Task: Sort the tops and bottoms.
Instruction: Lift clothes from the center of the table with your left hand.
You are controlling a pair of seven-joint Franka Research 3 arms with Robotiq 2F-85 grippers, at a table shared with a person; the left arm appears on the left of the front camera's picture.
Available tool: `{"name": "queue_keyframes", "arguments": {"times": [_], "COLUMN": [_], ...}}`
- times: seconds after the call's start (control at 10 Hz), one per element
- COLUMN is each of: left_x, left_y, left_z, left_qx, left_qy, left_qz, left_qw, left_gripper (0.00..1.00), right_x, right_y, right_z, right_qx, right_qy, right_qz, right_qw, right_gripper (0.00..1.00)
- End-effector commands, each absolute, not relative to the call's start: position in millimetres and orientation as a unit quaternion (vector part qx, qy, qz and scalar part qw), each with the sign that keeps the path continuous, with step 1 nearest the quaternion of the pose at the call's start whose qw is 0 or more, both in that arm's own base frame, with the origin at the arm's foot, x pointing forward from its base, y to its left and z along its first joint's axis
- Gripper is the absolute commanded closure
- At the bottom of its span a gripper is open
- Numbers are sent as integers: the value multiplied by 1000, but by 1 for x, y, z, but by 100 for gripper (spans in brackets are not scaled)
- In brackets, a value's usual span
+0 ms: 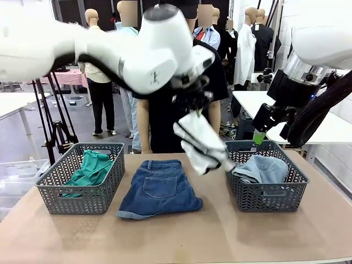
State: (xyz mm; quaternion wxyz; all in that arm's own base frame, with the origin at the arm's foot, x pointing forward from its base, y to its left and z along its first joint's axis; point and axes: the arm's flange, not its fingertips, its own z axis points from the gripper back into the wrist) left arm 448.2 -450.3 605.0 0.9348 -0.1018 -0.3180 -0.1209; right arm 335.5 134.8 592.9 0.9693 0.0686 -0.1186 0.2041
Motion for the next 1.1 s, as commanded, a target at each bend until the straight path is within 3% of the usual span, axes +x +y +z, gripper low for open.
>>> {"name": "queue_keyframes", "arguments": {"times": [0.0, 1.0], "left_x": [454, 445], "left_y": [-473, -457], "left_z": [625, 631], "left_qx": [-79, -94], "left_qy": [-352, -341], "left_qz": [-110, -126], "left_qw": [926, 927], "left_gripper": [100, 100], "right_x": [336, 336], "right_y": [134, 134], "right_z": [593, 593], "right_qx": [64, 64], "right_qy": [-117, -117], "right_qz": [205, 205], "right_qw": [970, 970], "right_gripper": [0, 0]}}
